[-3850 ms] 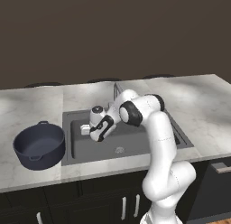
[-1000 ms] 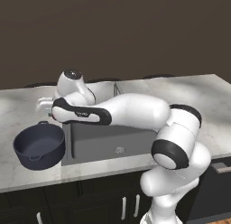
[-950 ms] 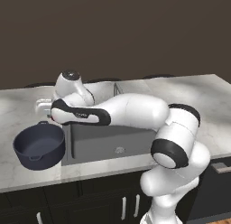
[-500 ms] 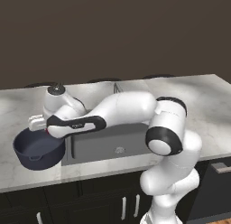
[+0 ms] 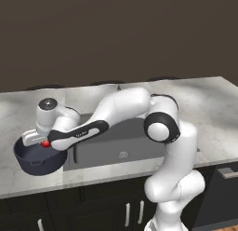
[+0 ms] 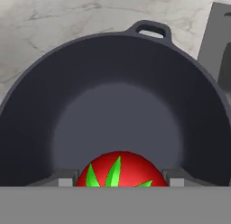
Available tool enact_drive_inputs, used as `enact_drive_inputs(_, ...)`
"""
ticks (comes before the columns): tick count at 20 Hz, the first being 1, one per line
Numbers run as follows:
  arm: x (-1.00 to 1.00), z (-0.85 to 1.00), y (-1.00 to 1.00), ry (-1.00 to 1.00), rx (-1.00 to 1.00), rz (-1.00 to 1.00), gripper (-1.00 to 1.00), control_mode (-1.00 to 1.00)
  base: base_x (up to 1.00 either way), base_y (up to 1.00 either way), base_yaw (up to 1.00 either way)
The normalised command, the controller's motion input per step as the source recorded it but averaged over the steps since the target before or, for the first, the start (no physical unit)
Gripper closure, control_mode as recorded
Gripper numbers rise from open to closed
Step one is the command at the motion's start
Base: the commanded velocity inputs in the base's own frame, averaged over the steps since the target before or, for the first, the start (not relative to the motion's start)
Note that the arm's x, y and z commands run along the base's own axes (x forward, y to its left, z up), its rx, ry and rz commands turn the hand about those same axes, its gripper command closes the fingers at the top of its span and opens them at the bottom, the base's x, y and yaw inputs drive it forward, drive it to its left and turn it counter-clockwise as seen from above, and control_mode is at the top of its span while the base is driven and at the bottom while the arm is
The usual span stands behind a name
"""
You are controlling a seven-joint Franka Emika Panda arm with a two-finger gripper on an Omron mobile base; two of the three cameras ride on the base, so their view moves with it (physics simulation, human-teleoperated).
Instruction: Dump the tomato from the pot into the sink. Then turn on the water and wash the tomato. Then turn off the water and put the tomato back in the pot.
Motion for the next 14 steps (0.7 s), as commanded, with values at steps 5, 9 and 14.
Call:
enact_drive_inputs(5, 0.00, -0.34, 0.37, 0.00, -0.01, 0.03, 1.00, -1.00, 0.00, 0.00, 0.00)
enact_drive_inputs(9, 0.00, -0.44, 0.24, 0.00, -0.03, 0.01, 1.00, -1.00, 0.00, 0.00, 0.00)
enact_drive_inputs(14, 0.01, -0.36, 0.06, 0.00, -0.03, 0.00, 1.00, -1.00, 0.00, 0.00, 0.00)
